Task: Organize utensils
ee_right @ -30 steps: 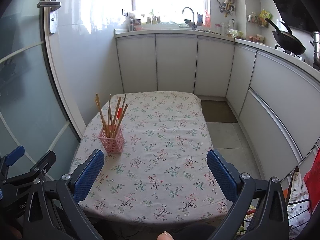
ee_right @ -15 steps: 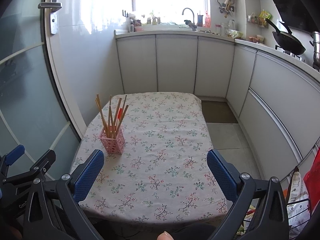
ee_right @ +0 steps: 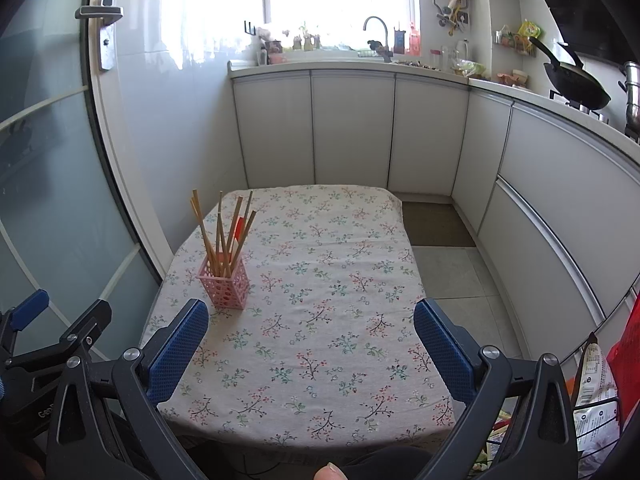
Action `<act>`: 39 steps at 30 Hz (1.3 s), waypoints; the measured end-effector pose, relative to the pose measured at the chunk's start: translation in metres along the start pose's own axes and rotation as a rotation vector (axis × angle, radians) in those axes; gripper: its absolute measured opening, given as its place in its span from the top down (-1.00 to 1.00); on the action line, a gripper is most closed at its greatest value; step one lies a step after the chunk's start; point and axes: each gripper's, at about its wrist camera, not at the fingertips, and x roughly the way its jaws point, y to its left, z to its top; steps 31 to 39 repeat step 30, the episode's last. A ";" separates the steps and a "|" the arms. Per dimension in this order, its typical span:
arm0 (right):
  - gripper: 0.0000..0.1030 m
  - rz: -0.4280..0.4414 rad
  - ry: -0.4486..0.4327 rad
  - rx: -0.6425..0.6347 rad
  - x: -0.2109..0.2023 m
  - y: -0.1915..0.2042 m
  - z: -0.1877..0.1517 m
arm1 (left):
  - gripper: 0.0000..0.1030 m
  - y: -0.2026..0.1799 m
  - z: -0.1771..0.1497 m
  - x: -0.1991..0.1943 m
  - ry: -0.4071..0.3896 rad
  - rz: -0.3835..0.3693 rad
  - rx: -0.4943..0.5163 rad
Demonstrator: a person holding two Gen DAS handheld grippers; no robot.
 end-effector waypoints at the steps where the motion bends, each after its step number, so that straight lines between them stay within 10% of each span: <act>1: -1.00 -0.001 0.000 0.001 0.000 0.000 0.000 | -1.00 0.000 0.000 0.000 0.000 0.000 0.000; 39: -1.00 -0.002 0.017 -0.001 0.008 -0.004 -0.001 | -1.00 0.007 0.001 0.012 0.024 -0.008 -0.005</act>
